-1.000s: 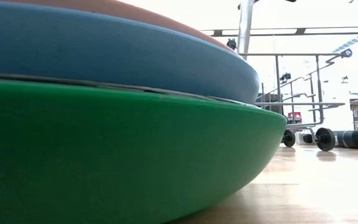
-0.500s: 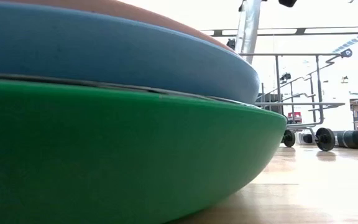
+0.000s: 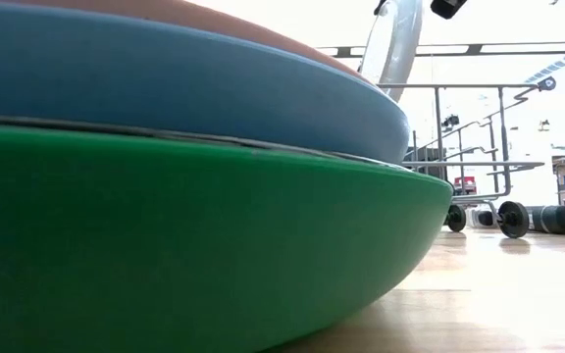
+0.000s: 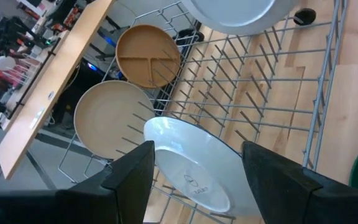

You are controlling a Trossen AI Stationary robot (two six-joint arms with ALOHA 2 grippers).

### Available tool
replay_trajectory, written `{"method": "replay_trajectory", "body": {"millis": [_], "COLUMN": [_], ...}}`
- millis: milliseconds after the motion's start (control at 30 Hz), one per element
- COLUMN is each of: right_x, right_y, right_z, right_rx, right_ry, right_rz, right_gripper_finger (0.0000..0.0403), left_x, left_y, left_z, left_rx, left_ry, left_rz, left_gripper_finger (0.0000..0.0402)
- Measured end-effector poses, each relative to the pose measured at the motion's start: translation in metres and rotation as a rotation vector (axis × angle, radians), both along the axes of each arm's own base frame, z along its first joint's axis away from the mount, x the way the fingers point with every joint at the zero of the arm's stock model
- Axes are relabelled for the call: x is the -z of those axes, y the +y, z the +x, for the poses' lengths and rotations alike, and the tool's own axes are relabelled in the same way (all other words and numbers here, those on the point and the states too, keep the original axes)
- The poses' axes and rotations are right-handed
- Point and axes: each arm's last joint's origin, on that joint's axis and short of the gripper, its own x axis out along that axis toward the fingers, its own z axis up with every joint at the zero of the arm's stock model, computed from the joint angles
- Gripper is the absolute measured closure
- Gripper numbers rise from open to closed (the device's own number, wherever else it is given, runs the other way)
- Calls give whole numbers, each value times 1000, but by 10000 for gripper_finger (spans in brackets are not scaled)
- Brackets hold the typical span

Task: Sort dishes
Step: Put the white patterned plate into the dish rack

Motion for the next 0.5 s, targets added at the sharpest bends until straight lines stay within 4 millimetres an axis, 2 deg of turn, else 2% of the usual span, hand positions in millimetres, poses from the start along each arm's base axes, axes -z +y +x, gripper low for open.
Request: {"method": "replay_trajectory", "body": {"millis": [500], "right_x": [18], "right_y": [-17], "right_z": [20], "right_rx": [26], "right_ry": [59], "right_rz": [31], "right_gripper_finger": [403], "left_x": [-1], "left_y": [0], "left_z": [0], "left_rx": [-5], "left_ry": [-12], "left_rz": [2], "left_gripper_finger": [171]}}
